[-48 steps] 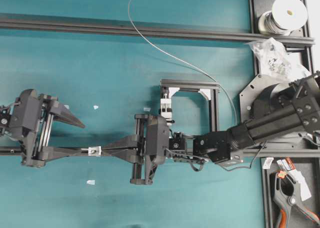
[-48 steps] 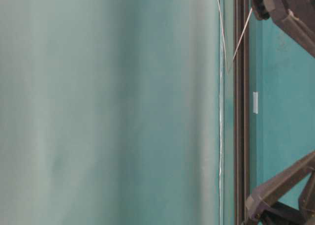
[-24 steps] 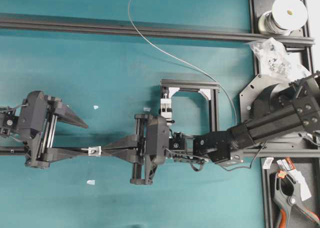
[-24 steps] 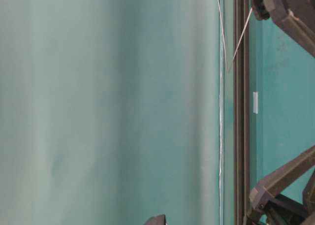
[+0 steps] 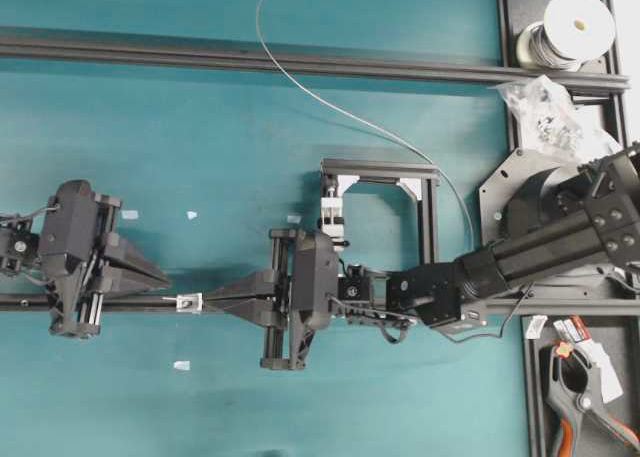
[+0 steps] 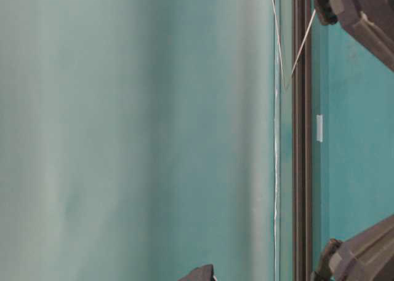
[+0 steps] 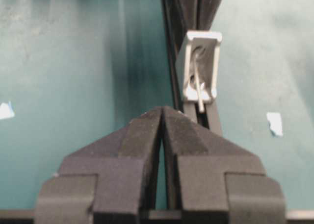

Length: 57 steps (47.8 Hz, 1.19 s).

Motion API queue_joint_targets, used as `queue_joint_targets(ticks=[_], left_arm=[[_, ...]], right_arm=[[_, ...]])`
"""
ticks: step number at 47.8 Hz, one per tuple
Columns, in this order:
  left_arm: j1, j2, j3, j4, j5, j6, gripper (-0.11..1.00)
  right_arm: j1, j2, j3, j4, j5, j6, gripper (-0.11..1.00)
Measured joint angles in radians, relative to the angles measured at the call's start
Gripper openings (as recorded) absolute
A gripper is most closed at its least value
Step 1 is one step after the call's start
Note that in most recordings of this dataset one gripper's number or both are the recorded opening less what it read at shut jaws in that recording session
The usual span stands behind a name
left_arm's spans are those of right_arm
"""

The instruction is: Insert the wire through the hole in the metal fitting.

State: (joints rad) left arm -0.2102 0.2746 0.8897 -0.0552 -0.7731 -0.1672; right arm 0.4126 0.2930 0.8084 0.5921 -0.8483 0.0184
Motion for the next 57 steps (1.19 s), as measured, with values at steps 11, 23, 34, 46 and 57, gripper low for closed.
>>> queue_joint_targets(ticks=[11,23,34,46,57], left_arm=[[0.000,-0.008,-0.002,0.002,0.008,0.000,-0.11],[-0.005,-0.014,0.000,0.005,0.008,0.003,-0.10],[-0.048,-0.046,0.000,0.006,0.031,0.003,-0.06],[-0.055,-0.066,-0.017,0.006,0.080,-0.041,0.38],[-0.052,-0.066,-0.041,0.006,0.098,-0.044,0.63]], right_arm=[[0.000,0.000,0.000,-0.002,0.002,0.000,-0.01],[-0.002,0.000,0.000,-0.002,0.003,0.000,-0.01],[-0.002,0.000,0.000,-0.002,0.005,0.000,-0.01],[-0.002,0.002,0.000,0.000,0.005,0.003,-0.01],[-0.002,0.002,0.000,-0.002,0.005,0.003,-0.01]])
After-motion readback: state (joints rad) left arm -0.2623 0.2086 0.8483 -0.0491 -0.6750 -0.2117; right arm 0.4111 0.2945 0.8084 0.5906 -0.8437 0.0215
